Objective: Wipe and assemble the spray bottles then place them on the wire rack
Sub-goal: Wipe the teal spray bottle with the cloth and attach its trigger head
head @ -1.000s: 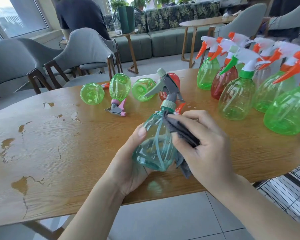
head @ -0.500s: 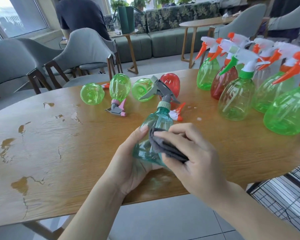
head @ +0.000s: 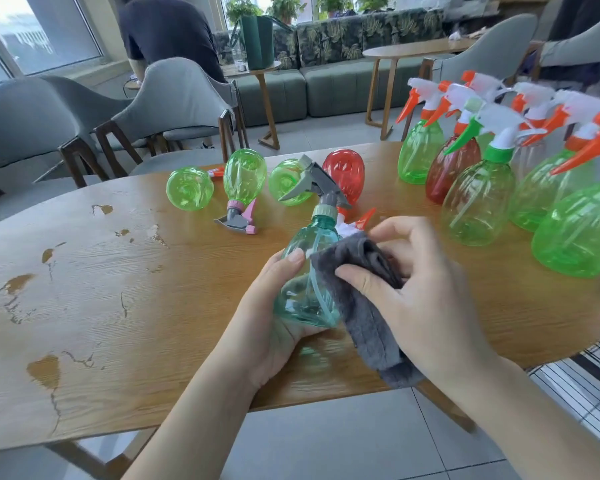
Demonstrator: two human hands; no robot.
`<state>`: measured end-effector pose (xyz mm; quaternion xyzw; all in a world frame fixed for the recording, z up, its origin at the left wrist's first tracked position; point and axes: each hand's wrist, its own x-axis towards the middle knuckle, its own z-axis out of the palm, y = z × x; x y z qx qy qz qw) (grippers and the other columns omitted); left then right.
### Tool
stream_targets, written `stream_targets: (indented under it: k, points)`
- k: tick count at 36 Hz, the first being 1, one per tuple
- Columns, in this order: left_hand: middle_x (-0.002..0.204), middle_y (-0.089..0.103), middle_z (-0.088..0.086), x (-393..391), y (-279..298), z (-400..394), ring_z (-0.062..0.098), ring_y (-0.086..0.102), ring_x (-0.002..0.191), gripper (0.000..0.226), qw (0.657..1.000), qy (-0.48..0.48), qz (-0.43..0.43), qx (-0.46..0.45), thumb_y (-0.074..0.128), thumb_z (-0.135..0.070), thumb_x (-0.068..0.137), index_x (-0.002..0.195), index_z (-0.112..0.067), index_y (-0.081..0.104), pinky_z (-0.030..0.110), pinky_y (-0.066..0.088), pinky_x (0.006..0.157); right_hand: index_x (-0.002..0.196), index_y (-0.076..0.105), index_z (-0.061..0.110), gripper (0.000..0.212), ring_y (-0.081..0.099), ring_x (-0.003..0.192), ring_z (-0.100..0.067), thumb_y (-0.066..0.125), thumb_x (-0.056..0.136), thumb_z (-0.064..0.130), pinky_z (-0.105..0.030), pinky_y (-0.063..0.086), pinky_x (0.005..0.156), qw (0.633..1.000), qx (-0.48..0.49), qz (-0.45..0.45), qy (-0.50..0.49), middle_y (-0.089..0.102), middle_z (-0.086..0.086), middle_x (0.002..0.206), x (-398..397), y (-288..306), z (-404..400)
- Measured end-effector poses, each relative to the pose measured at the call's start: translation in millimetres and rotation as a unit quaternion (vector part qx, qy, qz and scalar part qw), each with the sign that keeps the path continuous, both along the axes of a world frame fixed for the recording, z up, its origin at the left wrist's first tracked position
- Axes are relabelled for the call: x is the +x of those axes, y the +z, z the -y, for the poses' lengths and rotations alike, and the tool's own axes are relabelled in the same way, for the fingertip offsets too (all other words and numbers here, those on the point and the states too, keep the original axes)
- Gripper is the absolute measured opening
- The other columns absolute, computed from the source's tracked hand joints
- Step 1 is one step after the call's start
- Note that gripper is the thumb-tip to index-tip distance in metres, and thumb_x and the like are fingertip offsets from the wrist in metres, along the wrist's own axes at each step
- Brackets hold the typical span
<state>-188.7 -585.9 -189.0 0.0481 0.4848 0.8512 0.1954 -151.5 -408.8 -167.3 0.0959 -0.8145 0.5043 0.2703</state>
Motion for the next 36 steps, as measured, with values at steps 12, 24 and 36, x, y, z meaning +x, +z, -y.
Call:
stream_targets:
  k: [12, 24, 36]
  points:
    - [0.146, 0.053, 0.031, -2, -5, 1, 0.046, 0.058, 0.128, 0.061, 1.0, 0.002, -0.017, -0.02, 0.068, -0.039, 0.094, 0.146, -0.01, 0.053, 0.069, 0.044, 0.106, 0.115, 0.071, 0.01, 0.032, 0.059, 0.122, -0.013, 0.062, 0.1, 0.036, -0.012, 0.043, 0.1, 0.991, 0.088, -0.092, -0.037, 0.063, -0.005, 0.126, 1, -18, 14]
    - [0.129, 0.053, 0.025, -2, -2, 2, 0.04, 0.051, 0.122, 0.071, 1.0, 0.003, -0.009, 0.022, 0.061, -0.042, 0.101, 0.151, 0.002, 0.038, 0.051, 0.041, 0.109, 0.109, 0.079, 0.003, 0.021, 0.069, 0.105, -0.027, 0.071, 0.1, 0.02, -0.036, 0.057, 0.089, 0.95, 0.174, -0.25, 0.063, 0.067, -0.019, 0.116, 5, -35, 23]
    - [0.133, 0.059, 0.022, 2, -2, 0, 0.039, 0.059, 0.115, 0.061, 0.999, -0.038, -0.032, -0.003, 0.06, -0.036, 0.096, 0.15, -0.012, 0.048, 0.054, 0.048, 0.091, 0.113, 0.077, 0.004, 0.023, 0.061, 0.099, -0.012, 0.068, 0.097, 0.018, -0.011, 0.043, 0.094, 0.978, 0.086, -0.179, -0.066, 0.065, -0.011, 0.117, -19, -17, -2]
